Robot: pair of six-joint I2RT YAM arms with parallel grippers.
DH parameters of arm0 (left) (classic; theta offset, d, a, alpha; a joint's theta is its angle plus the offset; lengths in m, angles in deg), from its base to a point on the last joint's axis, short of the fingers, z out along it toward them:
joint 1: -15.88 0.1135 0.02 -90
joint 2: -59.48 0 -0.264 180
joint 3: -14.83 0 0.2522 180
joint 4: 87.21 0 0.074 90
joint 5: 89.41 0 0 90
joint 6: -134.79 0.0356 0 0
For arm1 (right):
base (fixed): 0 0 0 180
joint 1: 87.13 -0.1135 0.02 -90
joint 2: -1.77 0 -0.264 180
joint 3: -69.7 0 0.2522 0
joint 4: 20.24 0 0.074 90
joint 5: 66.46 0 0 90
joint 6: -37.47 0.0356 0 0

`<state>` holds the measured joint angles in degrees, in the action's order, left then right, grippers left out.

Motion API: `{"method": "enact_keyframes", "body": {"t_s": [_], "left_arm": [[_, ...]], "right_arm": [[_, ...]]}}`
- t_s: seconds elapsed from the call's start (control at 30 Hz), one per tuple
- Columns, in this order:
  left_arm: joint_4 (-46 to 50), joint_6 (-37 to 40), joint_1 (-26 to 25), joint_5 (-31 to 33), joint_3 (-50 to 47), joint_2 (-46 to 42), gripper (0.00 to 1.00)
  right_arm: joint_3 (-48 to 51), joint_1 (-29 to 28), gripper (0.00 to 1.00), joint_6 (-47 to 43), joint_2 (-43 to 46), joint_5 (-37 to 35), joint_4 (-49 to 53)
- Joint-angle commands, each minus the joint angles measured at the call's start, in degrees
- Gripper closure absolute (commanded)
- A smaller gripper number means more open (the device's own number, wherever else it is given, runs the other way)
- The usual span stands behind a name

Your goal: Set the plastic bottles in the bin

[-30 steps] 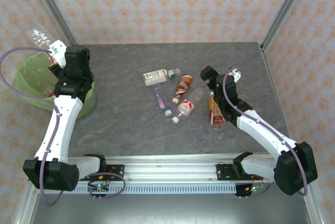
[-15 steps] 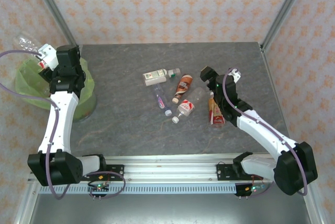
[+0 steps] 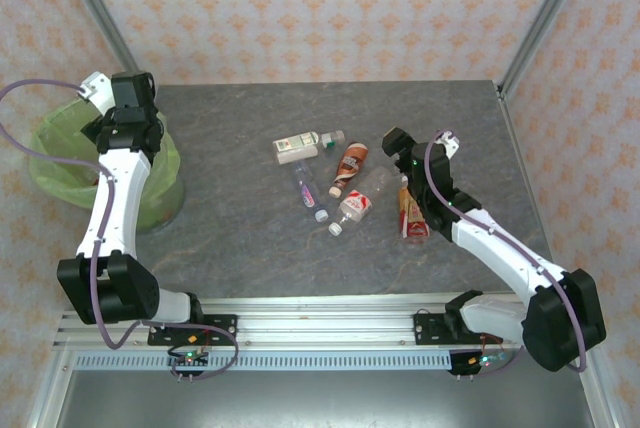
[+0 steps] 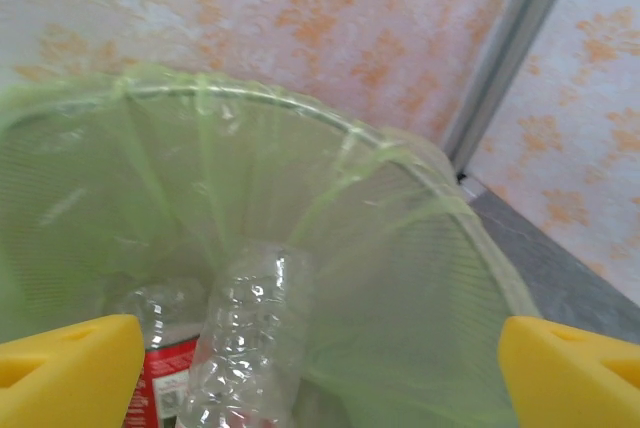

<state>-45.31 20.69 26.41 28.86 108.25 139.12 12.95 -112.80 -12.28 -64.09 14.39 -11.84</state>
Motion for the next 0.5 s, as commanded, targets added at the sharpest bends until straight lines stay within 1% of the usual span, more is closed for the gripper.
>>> {"method": "enact_keyframes", "body": {"t_s": [0.0,0.1,0.23,0.3,0.47], "left_arm": [[1.8,-1.4,0.2,-7.5,1.7,-1.0,0.06],[1.5,-1.3,0.1,-12.1,1.3,-1.7,0.01],[0.2,-0.8,-0.5,-16.4,-0.2,-3.3,0.00],[-0.6,-0.5,-0.7,-18.8,-0.8,-4.1,0.00],[-0.5,0.3,-2.3,-24.7,0.1,-5.0,0.00]], "right_arm": [[-0.9,0.3,0.01,0.2,0.2,-0.3,0.7],[-0.7,0.5,0.01,-0.3,-0.4,0.0,0.7],[-0.9,2.4,0.01,-1.1,-1.7,3.0,3.0],[-1.8,3.8,0.01,-3.1,-2.9,4.1,6.7],[-3.4,5.6,0.01,-7.8,-4.7,4.4,17.5]]}}
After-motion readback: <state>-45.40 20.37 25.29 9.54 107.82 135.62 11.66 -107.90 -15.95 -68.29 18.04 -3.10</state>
